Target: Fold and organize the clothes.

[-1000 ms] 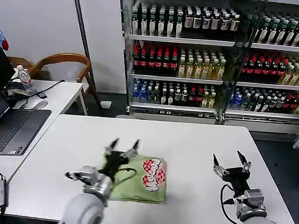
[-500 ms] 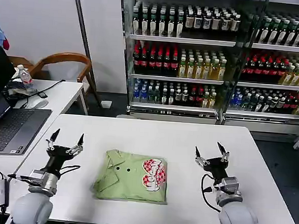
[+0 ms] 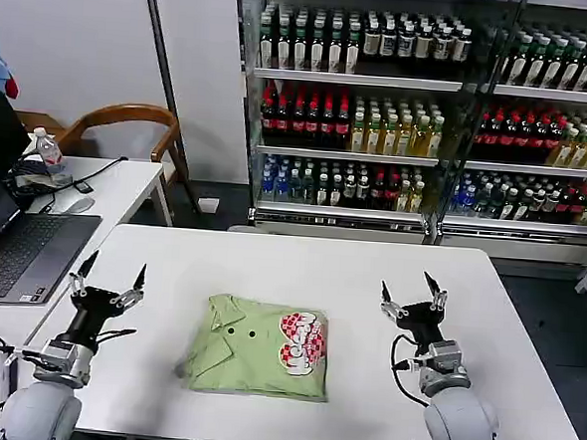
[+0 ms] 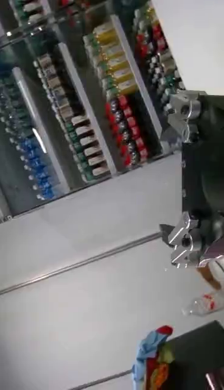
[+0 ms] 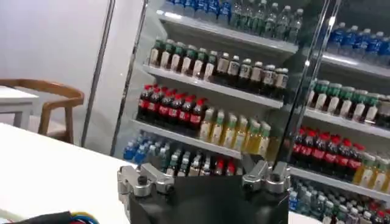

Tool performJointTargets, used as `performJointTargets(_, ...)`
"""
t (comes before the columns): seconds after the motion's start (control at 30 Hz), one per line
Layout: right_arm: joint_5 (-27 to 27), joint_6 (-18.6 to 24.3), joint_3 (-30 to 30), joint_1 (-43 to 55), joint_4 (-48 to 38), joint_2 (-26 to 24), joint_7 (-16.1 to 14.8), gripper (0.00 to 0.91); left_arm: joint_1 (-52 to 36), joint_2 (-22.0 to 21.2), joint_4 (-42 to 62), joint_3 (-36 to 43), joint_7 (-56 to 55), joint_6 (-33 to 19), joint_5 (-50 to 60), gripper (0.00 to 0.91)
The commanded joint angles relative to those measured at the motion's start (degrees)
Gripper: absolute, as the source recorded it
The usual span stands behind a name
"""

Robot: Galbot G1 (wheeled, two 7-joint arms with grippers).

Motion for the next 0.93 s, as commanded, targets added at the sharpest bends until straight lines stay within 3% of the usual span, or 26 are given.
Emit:
performJointTargets(0.03,-1.6,0.6,-0.6,0.7,-0.4,-0.2,0.0,0.907,1.4,0.7,1.1,-1.9,0.8,-2.7,1.6,0.907)
performJointTargets(0.5,-5.1,2.3,0.7,0.7,0.2,-1.4,-0.1,0.907,1.8,1.3,1.1,-0.8,0.8,-3.6,1.0,0.907)
performJointTargets(0.93,-3.9,1.3,0.2,0.6,0.9,-2.0,0.6,0.907,1.6,0.5,0.9,-1.6,0.9,-3.7,1.0,0.907)
